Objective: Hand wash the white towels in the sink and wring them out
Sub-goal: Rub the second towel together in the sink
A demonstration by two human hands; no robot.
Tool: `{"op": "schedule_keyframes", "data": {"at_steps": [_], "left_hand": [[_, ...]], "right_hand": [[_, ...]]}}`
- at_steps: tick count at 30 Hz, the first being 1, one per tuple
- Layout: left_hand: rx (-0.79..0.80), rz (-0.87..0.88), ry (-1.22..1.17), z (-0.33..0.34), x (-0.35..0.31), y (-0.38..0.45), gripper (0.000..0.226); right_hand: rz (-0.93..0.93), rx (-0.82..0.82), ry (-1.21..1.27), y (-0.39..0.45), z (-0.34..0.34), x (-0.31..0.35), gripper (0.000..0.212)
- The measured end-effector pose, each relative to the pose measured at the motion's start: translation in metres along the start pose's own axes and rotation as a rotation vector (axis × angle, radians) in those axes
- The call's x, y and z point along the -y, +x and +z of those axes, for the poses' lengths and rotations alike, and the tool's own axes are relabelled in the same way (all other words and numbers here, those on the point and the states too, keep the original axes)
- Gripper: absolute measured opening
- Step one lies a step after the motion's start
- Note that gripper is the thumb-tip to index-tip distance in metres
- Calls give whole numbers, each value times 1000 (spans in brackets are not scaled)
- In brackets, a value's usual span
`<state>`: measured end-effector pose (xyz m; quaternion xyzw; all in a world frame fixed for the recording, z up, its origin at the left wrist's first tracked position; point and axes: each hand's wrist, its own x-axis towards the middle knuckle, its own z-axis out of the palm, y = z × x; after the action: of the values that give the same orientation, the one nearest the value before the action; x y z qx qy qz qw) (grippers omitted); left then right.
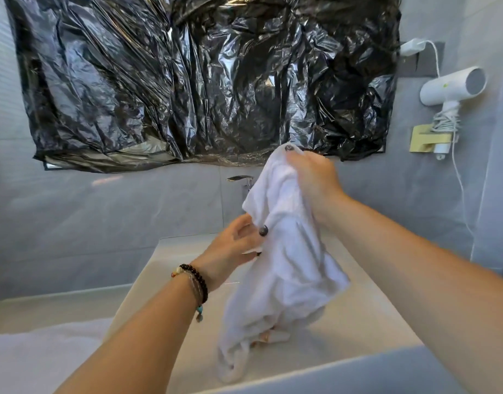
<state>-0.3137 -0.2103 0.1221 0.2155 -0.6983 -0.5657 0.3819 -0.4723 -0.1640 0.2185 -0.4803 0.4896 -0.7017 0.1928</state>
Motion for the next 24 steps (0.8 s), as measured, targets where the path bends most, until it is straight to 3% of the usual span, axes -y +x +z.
{"op": "schedule_keyframes", "data": {"at_steps": [2, 5, 7, 9, 11, 14, 17, 19, 21, 22, 24], "left_hand": [[123, 4, 118, 21, 5, 3, 68], [173, 43, 447, 44, 12, 9, 49], [224, -24, 665, 41, 25, 12, 41], [214, -124, 739, 29, 33, 14, 33], [63, -150, 653, 15, 31, 14, 28], [-229, -120, 376, -1, 12, 13, 44], [-285, -68, 218, -1, -4, 11, 48], [-262, -26, 185, 9, -14, 9, 49], [-227, 39, 129, 21, -22, 7, 41], [-214, 87, 90, 25, -27, 6, 36], [-207, 190, 23, 26, -32, 4, 37]], "right_hand": [[-32, -35, 23, 9, 1, 25, 19], [-116, -84, 31, 21, -2, 57, 23], [-190, -133, 57, 28, -14, 69, 27], [-283, -167, -72, 34, -35, 65, 35], [-317, -105, -343, 38, -61, 41, 41], [-123, 142, -764, 28, -94, -25, 44], [9, 346, -996, 7, -104, -71, 14], [60, 584, -949, -9, -91, -77, 73], [37, 852, -683, -28, -59, -78, 106], [-35, 899, -571, -36, -42, -80, 105], [-161, 727, -409, -43, -13, -89, 81]]}}
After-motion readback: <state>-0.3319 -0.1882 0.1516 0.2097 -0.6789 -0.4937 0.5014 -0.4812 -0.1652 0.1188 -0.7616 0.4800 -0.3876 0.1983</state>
